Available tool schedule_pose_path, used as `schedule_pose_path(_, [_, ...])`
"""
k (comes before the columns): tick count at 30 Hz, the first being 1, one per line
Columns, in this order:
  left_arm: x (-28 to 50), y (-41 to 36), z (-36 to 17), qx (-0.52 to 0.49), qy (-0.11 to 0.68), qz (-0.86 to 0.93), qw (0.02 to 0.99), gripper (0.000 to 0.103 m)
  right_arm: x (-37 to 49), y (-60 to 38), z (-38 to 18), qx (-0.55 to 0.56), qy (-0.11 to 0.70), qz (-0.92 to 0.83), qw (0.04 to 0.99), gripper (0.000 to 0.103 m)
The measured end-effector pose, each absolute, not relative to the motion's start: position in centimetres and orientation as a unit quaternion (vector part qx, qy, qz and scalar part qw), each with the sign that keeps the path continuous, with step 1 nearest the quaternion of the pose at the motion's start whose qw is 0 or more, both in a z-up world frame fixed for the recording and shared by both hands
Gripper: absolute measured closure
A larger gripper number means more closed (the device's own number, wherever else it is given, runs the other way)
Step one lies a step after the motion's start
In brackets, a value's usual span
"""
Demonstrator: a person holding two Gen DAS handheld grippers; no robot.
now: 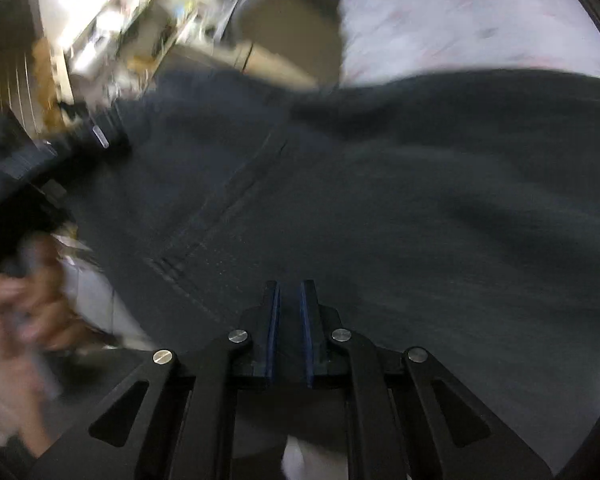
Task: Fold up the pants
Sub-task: 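Carry the waistband with the left tool over toward the leg cuffs, then lower the waistband onto the pants and open the left tool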
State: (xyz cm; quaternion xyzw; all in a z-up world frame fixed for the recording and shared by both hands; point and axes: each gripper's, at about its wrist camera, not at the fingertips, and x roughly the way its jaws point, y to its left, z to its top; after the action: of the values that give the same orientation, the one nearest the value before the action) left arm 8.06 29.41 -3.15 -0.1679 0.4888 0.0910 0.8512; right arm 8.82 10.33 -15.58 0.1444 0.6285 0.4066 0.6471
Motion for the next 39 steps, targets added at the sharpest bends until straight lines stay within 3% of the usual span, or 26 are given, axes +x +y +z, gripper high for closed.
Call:
schedule_pose_path(2, [8.8,28.6,-4.7,-0.158,0.525,0.069,0.833,0.088,9.1,11.6,-17.6,0.134,0.647,0.385,0.645,0.096])
schedule_pose_path(5, [9.0,27.7,-4.5,-0.125,0.52,0.067,0.842,0.088,10.4,10.1,-17.9,0.173,0.655,0.386,0.626,0.096])
schedule_pose_path(12, [8.8,26.3,-3.8,-0.103,0.512,0.053,0.851,0.088,12.2,-2.1,-12.3,0.202,0.593,0.395,0.672,0.088])
schedule_pose_path(13, [8.8,25.9,-3.7,-0.095,0.511,0.052,0.853,0.088,11.9,-3.7,-12.0,0.196,0.589,0.388,0.681,0.084])
schedule_pose_path(14, [8.7,25.1,-3.5,-0.077,0.509,0.053,0.856,0.088,11.7,-5.9,-11.5,0.19,0.585,0.378,0.692,0.073])
schedule_pose_path(15, [8.8,24.4,-3.3,-0.061,0.508,0.055,0.858,0.088,11.1,-8.3,-11.1,0.186,0.582,0.364,0.703,0.062])
schedule_pose_path(16, [8.8,23.5,-3.1,-0.044,0.507,0.056,0.859,0.088,10.5,-9.6,-10.8,0.186,0.579,0.351,0.712,0.04])
schedule_pose_path(17, [8.8,22.1,-2.9,-0.02,0.505,0.052,0.861,0.088,10.1,-10.7,-10.6,0.19,0.574,0.338,0.721,0.032])
schedule_pose_path(23, [8.8,14.0,-1.8,0.079,0.485,0.031,0.87,0.088,8.5,-22.4,-9.8,0.217,0.546,0.262,0.765,0.032])
schedule_pose_path(27, [7.8,6.2,-3.0,0.171,0.467,-0.01,0.868,0.088,8.4,-27.3,-9.2,0.293,0.528,0.222,0.766,0.032])
schedule_pose_path(35, [2.5,-5.5,-14.9,0.358,0.501,-0.127,0.777,0.086,8.8,-28.7,-8.8,0.306,0.518,0.228,0.766,0.032])
schedule_pose_path(38, [1.1,-5.8,-15.7,0.379,0.483,-0.133,0.778,0.078,8.8,-28.0,-9.0,0.29,0.526,0.232,0.765,0.032])
schedule_pose_path(39, [1.1,-5.5,-15.3,0.365,0.486,-0.142,0.781,0.07,8.8,-27.9,-9.0,0.287,0.528,0.234,0.764,0.032])
